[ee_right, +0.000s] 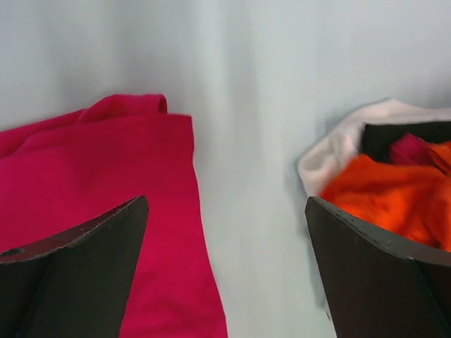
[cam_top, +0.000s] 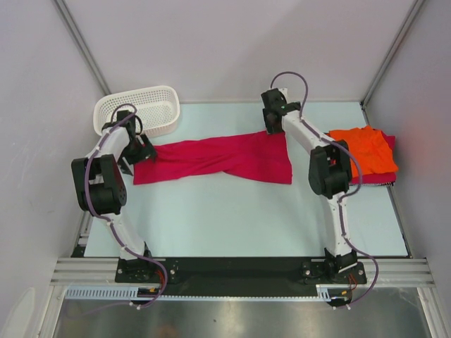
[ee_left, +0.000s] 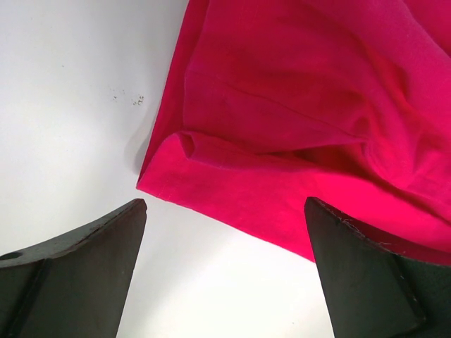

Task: Fold and stack the t-shirts
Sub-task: Fold the other side of the tshirt into a rectangle

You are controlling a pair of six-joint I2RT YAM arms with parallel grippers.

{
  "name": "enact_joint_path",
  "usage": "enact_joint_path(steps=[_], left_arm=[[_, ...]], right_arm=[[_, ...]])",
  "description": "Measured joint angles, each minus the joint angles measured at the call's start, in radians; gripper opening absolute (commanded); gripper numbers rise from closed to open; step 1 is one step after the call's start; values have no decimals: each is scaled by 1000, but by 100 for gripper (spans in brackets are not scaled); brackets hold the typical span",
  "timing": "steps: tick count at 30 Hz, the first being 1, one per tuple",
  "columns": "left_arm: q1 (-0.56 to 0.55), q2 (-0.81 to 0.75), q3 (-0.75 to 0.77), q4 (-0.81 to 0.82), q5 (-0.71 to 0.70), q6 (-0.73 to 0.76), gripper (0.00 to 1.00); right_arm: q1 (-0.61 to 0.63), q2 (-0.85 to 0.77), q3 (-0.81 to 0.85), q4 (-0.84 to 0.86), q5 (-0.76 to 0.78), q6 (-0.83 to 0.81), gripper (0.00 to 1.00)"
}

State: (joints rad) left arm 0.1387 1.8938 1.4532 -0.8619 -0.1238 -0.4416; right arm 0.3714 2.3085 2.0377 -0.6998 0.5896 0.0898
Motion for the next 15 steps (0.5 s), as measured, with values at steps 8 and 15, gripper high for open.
enact_joint_path(steps=[8,15], left_arm=[[-2,-121,-23,71,40,50,100],[-3,-221,-36,165,85,79,99]], right_arm=[[-74,-529,-342,-5,-253,229,100],[-304,-877,-873,89,-636,523,98]])
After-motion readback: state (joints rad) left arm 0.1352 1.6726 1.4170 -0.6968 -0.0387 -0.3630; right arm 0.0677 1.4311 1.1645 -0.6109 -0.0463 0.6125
